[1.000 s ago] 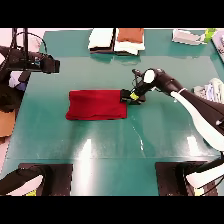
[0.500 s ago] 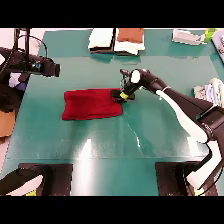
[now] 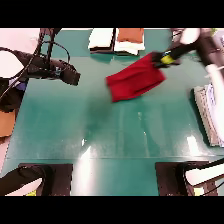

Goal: Fold the shirts.

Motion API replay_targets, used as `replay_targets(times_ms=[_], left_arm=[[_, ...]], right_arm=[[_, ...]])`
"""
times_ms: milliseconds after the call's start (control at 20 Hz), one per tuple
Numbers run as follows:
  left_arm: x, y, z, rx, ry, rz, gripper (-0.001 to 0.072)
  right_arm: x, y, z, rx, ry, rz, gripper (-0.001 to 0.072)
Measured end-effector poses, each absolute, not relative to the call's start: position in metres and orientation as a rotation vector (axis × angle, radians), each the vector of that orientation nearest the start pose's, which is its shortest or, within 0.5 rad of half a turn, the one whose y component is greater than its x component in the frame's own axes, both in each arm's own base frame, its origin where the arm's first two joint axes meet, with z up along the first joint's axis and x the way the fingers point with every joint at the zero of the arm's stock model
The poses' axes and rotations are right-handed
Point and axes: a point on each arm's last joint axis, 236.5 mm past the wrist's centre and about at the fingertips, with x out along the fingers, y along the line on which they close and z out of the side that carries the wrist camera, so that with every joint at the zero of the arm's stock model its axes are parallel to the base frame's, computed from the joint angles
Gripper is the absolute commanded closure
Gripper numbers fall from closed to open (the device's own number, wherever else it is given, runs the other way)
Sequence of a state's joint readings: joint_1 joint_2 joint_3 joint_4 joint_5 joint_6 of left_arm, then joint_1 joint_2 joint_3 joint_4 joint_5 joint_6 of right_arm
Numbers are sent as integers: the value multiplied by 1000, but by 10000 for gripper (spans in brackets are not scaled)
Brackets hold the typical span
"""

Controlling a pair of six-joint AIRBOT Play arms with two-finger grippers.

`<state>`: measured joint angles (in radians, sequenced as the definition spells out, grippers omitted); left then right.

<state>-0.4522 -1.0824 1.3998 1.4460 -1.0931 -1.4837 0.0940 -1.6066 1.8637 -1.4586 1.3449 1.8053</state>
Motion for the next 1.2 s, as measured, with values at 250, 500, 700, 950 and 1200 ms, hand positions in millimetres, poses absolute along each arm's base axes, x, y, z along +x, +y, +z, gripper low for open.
replay_targets(times_ms=[250, 500, 700, 950, 1200], left_arm=[[364, -216, 202, 141, 727, -567, 683], [362, -223, 204, 116, 727, -588, 683], [358, -225, 202, 106, 745, -600, 683], [352, -225, 198, 107, 773, -606, 682], [349, -225, 195, 107, 792, -612, 682]], right_arm=[[476, -98, 160, 365, 975, -254, 695], [438, -209, 174, 514, 883, -441, 695], [425, -249, 187, 600, 796, -484, 695], [428, -264, 254, 615, 599, -456, 696], [407, -258, 305, 566, 483, -456, 695]])
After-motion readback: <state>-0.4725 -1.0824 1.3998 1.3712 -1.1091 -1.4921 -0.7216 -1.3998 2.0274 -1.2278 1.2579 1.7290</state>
